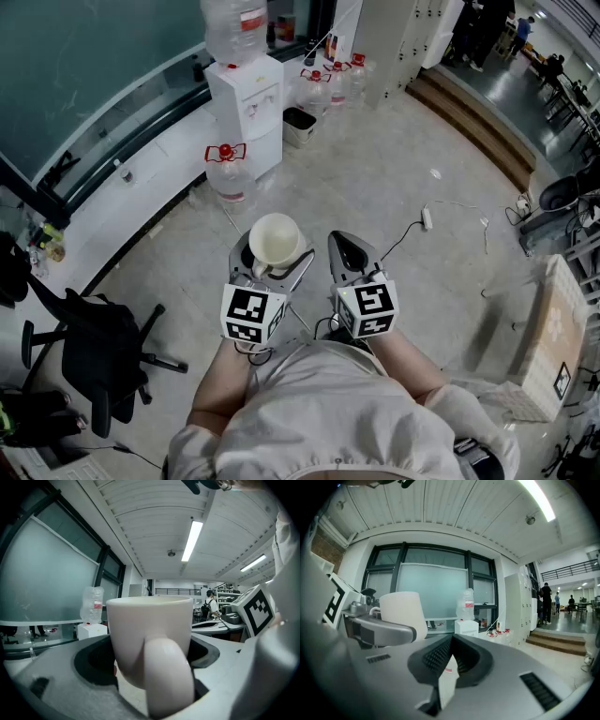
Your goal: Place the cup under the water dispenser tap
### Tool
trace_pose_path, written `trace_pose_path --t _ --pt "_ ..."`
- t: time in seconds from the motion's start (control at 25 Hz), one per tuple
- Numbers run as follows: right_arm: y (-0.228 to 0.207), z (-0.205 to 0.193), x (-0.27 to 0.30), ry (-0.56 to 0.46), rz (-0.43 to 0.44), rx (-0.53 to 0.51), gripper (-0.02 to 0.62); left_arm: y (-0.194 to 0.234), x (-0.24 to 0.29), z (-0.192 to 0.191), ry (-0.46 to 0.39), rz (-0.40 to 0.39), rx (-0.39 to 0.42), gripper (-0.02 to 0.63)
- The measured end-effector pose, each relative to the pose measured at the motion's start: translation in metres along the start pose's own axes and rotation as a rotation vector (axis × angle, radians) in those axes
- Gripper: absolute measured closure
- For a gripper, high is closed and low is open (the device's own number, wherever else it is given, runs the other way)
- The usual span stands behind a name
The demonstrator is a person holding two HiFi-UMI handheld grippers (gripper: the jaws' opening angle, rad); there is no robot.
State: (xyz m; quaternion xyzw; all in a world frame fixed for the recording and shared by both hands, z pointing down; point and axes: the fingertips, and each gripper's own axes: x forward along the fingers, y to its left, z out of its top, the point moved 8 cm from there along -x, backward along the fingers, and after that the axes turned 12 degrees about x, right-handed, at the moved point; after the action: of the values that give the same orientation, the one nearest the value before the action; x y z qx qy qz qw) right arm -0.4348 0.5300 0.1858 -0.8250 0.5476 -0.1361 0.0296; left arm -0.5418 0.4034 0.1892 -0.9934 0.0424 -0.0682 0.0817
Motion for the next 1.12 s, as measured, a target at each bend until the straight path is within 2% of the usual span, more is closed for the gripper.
trace_pose_path --t 0.2,0.4,0.68,0.88,1.12 --pt "-0.003 0.001 0.008 0.008 -0.002 0.003 0.571 0.005 0.006 -0.002 0.007 -0.001 -0.003 0.15" --pt "-0.01 -0.001 0.012 0.01 -0.038 0.063 0.571 0.009 0.012 -0.007 0.033 -0.01 -0.019 0.15" --pt "-0.047 -0.006 0.03 0.026 -0.025 0.076 0.569 0.008 0.05 -0.014 0.064 -0.002 -0.023 0.15" --pt "-0.092 -0.001 0.062 0.053 0.055 0.074 0.57 0.007 0.099 -0.012 0.085 0.055 -0.024 0.15" --pt "-0.163 0.024 0.112 0.087 0.158 0.068 0.569 0.013 0.168 0.004 0.077 0.192 -0.027 0.15"
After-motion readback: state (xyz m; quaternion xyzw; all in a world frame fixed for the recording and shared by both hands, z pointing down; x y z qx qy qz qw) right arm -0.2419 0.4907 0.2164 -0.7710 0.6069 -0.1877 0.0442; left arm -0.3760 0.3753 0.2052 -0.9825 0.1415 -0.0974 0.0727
